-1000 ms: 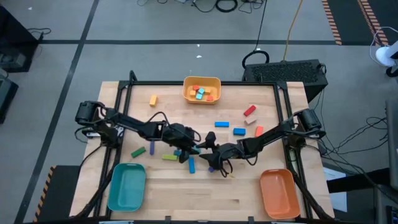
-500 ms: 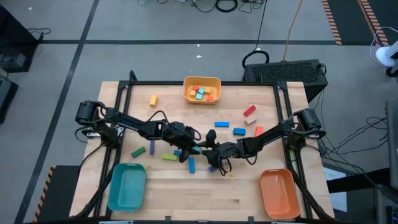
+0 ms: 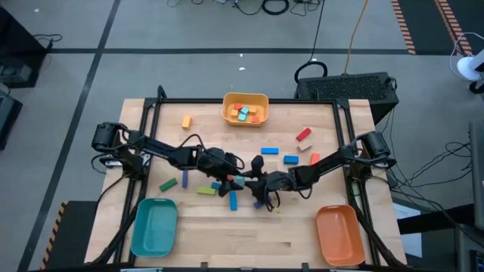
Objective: Sort blocks by size
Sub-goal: Put the blue square block into the yellow bin
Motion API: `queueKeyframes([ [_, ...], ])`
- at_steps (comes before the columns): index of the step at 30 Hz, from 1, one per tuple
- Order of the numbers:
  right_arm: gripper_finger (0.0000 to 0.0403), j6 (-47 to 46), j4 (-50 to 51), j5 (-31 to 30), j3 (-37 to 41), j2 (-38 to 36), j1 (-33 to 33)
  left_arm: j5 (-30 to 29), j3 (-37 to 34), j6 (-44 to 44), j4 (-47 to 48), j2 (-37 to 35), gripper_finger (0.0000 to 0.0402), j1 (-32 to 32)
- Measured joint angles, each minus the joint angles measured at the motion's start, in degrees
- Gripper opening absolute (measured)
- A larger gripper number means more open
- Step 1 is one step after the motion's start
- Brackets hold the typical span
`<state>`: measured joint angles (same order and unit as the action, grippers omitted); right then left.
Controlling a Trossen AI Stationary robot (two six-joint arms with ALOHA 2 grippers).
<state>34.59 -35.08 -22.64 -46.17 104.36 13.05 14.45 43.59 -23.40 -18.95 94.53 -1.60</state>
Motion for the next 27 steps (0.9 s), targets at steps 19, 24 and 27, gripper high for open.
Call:
queueKeyframes([
  [19,0.0123,-17.8,5.8,1.0,-0.1,-9.5,-13.5,0.8,-0.2,6.0,17.9,-10.5,0.0320,8.8],
  [24,0.0123,-24.5,9.7,8.8,-0.8,-10.4,-22.7,-3.3,-0.2,7.9,24.3,-11.6,0.0320,9.4],
  [27,0.0123,-28.1,15.0,13.5,-3.8,-9.4,-27.5,-5.1,-0.2,8.8,26.3,-12.1,0.0320,9.5],
])
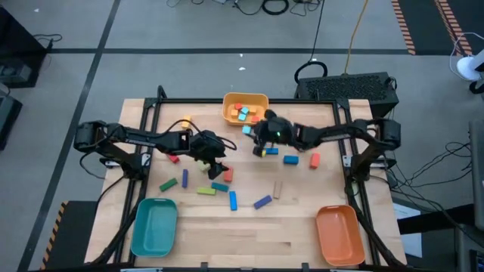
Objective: Sort blocks by size
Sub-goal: Put the blue square block into the yellow bin
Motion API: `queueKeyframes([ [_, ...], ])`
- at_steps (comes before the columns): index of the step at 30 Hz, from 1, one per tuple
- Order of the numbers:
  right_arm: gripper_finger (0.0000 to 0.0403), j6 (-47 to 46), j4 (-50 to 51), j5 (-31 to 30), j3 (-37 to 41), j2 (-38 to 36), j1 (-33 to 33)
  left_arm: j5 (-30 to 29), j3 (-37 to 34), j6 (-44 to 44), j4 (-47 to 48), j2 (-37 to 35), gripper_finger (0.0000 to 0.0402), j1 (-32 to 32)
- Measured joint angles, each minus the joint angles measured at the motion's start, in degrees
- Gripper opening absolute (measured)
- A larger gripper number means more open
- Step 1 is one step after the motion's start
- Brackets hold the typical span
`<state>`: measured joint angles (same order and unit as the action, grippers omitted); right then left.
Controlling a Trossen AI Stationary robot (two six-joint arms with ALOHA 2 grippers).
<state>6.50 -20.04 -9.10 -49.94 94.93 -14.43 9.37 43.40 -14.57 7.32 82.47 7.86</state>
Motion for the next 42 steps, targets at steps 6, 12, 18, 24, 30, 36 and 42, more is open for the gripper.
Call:
queueKeyframes([
  [6,0.0123,-2.9,12.1,3.6,-8.6,3.0,-6.1,-1.7,0.0,0.5,1.7,-0.4,0.0320,0.0],
  [12,0.0123,-2.9,23.0,6.3,-20.6,8.6,-9.8,-3.9,0.0,2.9,4.4,-0.8,0.0320,0.0],
  [18,0.0123,-2.9,29.2,9.6,-28.4,16.4,-12.8,-9.0,0.0,3.4,11.6,-0.8,0.0320,0.0],
  [24,0.0123,-2.9,27.3,9.8,-30.7,21.3,-15.0,-11.3,0.0,3.9,14.4,-0.8,0.0320,0.0],
  [30,0.0127,-2.9,27.8,11.1,-30.6,23.9,-16.7,-12.9,-1.4,4.6,13.7,-0.8,0.0320,0.4],
  [36,0.0148,-2.4,27.5,12.0,-30.6,24.4,-17.1,-13.8,-1.7,4.5,13.7,-0.8,0.0320,0.9],
  [42,0.0193,-2.2,27.0,12.3,-30.6,24.4,-17.2,-16.1,-1.7,4.4,14.4,-0.8,0.0320,0.8],
])
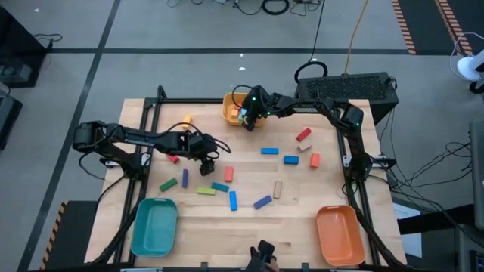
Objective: Sort blocks by size
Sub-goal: Put the blue square block into the yellow bin, then put the big yellow rectangle block into the orange bin
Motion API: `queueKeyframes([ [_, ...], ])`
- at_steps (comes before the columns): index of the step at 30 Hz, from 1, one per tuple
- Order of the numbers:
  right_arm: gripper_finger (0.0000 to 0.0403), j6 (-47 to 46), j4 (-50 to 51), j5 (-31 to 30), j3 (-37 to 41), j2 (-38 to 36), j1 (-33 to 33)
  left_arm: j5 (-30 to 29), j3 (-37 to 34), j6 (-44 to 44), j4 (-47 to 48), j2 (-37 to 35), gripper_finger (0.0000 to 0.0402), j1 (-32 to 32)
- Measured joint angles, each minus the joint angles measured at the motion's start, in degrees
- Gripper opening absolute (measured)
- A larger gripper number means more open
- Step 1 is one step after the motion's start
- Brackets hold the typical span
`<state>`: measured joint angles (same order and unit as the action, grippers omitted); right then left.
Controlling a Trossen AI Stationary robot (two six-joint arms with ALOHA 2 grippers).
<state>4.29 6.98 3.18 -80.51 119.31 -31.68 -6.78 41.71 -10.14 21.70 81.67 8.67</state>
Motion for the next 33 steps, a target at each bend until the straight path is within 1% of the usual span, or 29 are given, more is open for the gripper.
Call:
queueKeyframes([
  [4,0.0226,-1.1,-0.5,-1.3,0.0,-0.2,-0.7,-0.2,0.0,-0.1,0.0,0.0,0.0320,0.0],
  [7,0.0240,-2.5,0.1,-1.6,0.0,-1.6,-1.2,-1.0,0.0,-2.2,0.5,0.0,0.0320,0.0],
  [12,0.0235,-2.3,0.6,-1.6,0.0,-5.9,-0.5,-5.6,0.6,-5.7,6.5,-0.3,0.0320,0.0],
  [16,0.0226,-1.4,1.0,-1.5,0.0,-9.6,1.0,-6.9,0.7,-8.1,10.7,-2.1,0.0320,0.0],
  [20,0.0224,-0.6,1.9,-1.4,0.0,-12.8,2.8,-7.0,0.8,-10.4,14.1,-5.5,0.0320,0.0],
  [25,0.0224,-0.2,3.2,-1.4,0.0,-14.1,5.4,-7.9,0.8,-14.7,20.6,-11.4,0.0320,0.0],
  [29,0.0224,1.0,3.3,-1.5,0.5,-14.1,7.3,-13.3,0.8,-18.9,28.0,-15.6,0.0320,0.2],
  [31,0.0224,1.3,3.2,-1.6,0.8,-14.1,7.8,-18.0,0.8,-21.0,30.3,-17.2,0.0320,0.8],
  [33,0.0224,1.3,3.2,-1.6,1.0,-14.1,8.2,-23.0,0.8,-23.6,30.0,-18.1,0.0320,1.9],
])
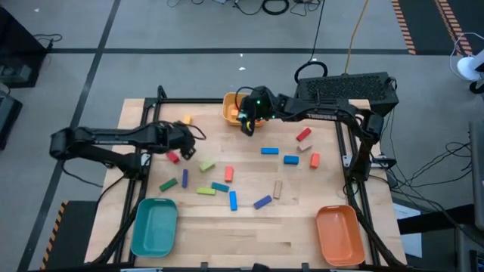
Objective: Sort blocks by size
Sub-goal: Put the big yellow rectangle block into the orange bin
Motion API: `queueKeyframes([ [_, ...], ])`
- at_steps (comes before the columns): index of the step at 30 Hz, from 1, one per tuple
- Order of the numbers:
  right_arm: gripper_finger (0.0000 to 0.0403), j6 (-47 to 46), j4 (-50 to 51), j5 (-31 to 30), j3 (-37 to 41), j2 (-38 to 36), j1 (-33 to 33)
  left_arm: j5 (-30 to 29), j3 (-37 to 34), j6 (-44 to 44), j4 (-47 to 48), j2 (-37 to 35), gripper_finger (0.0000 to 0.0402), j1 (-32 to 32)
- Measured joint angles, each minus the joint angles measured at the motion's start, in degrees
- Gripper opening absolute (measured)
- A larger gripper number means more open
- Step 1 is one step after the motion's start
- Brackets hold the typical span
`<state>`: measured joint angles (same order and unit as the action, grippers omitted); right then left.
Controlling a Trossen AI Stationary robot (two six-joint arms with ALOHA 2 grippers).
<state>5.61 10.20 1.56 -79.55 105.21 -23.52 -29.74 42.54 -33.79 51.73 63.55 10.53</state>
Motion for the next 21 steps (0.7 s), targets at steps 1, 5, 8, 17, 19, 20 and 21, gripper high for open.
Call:
queueKeyframes([
  [1,0.0224,0.0,0.0,0.0,0.0,0.0,0.1,-1.9,0.0,-1.5,-0.4,-0.2,0.0320,0.8],
  [5,0.0224,-0.2,-0.1,0.0,0.0,0.0,0.5,-3.0,0.0,-3.5,-3.9,0.4,0.0320,6.0],
  [8,0.0224,-0.2,0.4,0.0,0.0,0.0,0.8,-1.7,0.0,-3.3,-6.0,2.4,0.0320,10.4],
  [17,0.0224,0.0,2.0,0.3,0.0,0.0,1.3,1.0,0.0,-3.2,-12.0,11.2,0.0320,19.5],
  [19,0.0224,0.0,2.3,0.3,0.1,0.0,1.3,2.2,0.0,-2.2,-14.3,13.1,0.0320,20.6],
  [20,0.0224,0.2,2.4,0.3,0.1,0.0,1.3,2.9,0.0,-1.6,-15.6,13.9,0.0320,21.0],
  [21,0.0224,0.3,2.4,0.3,0.1,0.0,1.3,3.5,0.0,-1.2,-16.5,14.8,0.0320,21.5],
])
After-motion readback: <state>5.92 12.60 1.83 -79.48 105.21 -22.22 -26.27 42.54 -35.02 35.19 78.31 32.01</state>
